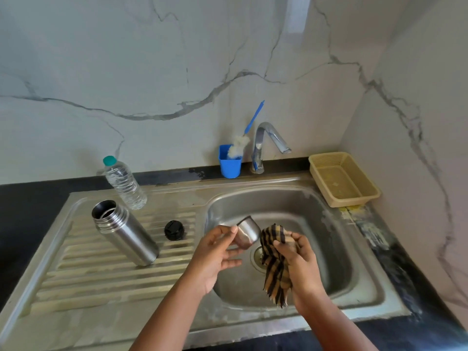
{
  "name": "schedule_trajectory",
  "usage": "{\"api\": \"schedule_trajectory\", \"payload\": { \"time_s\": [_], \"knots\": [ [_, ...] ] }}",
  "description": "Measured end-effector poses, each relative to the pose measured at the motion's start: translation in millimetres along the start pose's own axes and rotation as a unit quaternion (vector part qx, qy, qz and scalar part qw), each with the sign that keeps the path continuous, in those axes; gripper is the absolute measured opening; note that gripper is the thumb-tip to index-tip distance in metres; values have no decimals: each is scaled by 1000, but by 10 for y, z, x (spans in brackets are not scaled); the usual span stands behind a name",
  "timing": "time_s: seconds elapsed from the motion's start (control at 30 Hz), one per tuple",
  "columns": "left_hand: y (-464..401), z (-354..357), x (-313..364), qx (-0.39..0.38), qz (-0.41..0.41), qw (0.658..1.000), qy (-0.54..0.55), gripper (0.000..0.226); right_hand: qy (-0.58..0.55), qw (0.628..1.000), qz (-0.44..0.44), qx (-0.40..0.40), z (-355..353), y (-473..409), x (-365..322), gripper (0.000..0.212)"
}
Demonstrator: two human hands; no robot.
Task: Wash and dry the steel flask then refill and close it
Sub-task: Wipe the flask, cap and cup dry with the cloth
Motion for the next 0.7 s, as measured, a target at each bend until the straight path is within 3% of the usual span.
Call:
{"api": "schedule_trajectory", "payload": {
  "time_s": [0.1,0.23,0.3,0.37,0.43,0.47,0.5,0.53,0.57,0.63,0.67,0.7],
  "knots": [
    [-14,90,36,40,57,995,-70,21,92,988,-114,45,-14,3,-87,27],
    [-47,219,36,16,95,991,-94,31,248,912,-325,19,11,69,-173,57],
    [-63,266,18,9,87,993,-78,29,329,834,-443,3,57,108,-208,59],
    [-94,294,-30,15,64,996,-54,27,431,704,-565,-1,93,144,-198,47],
    [-123,318,-62,14,32,999,-20,33,513,579,-634,0,107,141,-176,36],
    [-137,329,-76,10,17,1000,-1,37,542,543,-641,-4,100,118,-172,36],
    [-134,340,-76,4,8,1000,16,39,559,532,-636,-10,88,83,-174,37],
    [-128,348,-76,-2,6,1000,21,39,561,547,-621,-15,73,30,-175,40],
    [-114,355,-66,-9,12,1000,21,37,545,590,-595,-18,56,-23,-195,43],
    [-83,384,-53,-30,33,999,-1,32,468,737,-488,-26,-10,-181,-241,49],
    [-79,393,-59,-36,42,998,-11,32,439,782,-441,-17,-36,-234,-251,53],
    [-82,401,-67,-34,48,998,-12,33,427,800,-421,-21,-32,-231,-253,54]
  ]
}}
Point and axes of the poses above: each hand's wrist, its own y-axis away from the middle knuckle, its own z-axis out of the palm, x = y × z, the point moved 3 cm from there along -y, towards the middle knuckle, and after that the axes turned 9 degrees about z, right-handed, at the moved point
